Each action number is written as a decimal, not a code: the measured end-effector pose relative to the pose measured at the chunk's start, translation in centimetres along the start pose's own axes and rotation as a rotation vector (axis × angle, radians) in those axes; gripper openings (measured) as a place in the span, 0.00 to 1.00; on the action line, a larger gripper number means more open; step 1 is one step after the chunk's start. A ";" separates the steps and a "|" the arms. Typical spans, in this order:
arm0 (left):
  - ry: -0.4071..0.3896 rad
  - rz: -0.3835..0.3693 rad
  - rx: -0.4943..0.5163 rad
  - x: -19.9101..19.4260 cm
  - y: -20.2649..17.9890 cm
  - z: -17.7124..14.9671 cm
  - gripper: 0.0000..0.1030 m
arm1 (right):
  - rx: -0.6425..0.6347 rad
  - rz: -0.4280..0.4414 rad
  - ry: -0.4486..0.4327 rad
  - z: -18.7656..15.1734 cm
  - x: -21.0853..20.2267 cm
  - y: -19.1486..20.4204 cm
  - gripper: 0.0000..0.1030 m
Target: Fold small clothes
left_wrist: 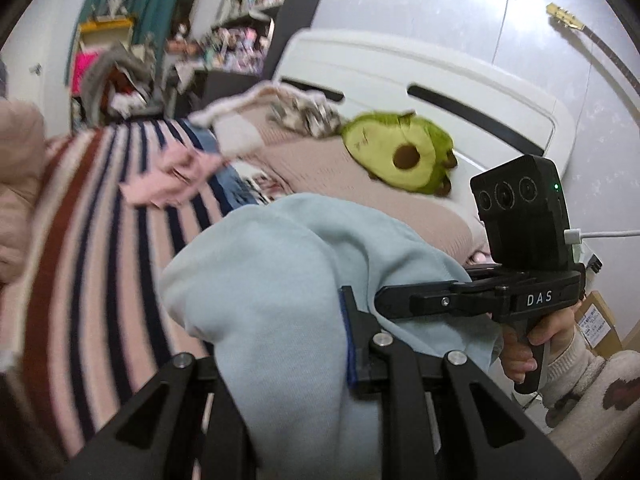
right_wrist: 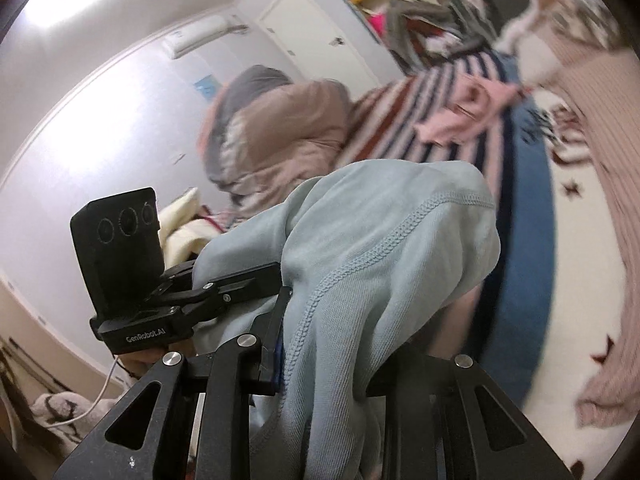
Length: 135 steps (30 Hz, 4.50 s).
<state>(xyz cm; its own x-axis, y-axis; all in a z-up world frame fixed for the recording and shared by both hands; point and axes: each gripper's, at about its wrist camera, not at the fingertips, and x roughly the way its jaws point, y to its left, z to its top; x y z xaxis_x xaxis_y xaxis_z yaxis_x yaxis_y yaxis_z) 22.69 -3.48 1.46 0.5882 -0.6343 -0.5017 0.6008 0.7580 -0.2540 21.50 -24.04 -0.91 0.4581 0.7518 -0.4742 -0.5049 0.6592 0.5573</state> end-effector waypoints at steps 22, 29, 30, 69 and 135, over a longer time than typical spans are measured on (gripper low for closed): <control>-0.372 0.585 0.045 -40.3 8.8 0.5 0.15 | -0.542 0.401 -0.025 8.1 13.2 35.2 0.19; -0.358 0.626 -0.011 -42.8 15.8 -0.9 0.15 | -0.568 0.444 0.010 7.6 19.6 37.9 0.19; -0.348 0.617 -0.029 -42.6 17.3 -1.0 0.15 | -0.566 0.436 0.021 7.6 20.6 37.7 0.19; -0.326 0.656 -0.192 -40.3 26.9 -3.3 0.70 | -0.274 0.267 0.218 9.0 31.1 26.6 0.68; -0.438 0.836 -0.021 -12.8 -6.6 -11.8 0.99 | -0.454 -0.494 -0.385 -11.9 -4.4 13.9 0.99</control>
<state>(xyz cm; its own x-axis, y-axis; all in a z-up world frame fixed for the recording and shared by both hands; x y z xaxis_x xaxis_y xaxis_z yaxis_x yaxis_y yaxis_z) 4.81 1.40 -0.15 0.9776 0.1187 -0.1740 -0.1151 0.9929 0.0305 3.77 -18.02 0.81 0.8883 0.3652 -0.2785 -0.3882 0.9211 -0.0304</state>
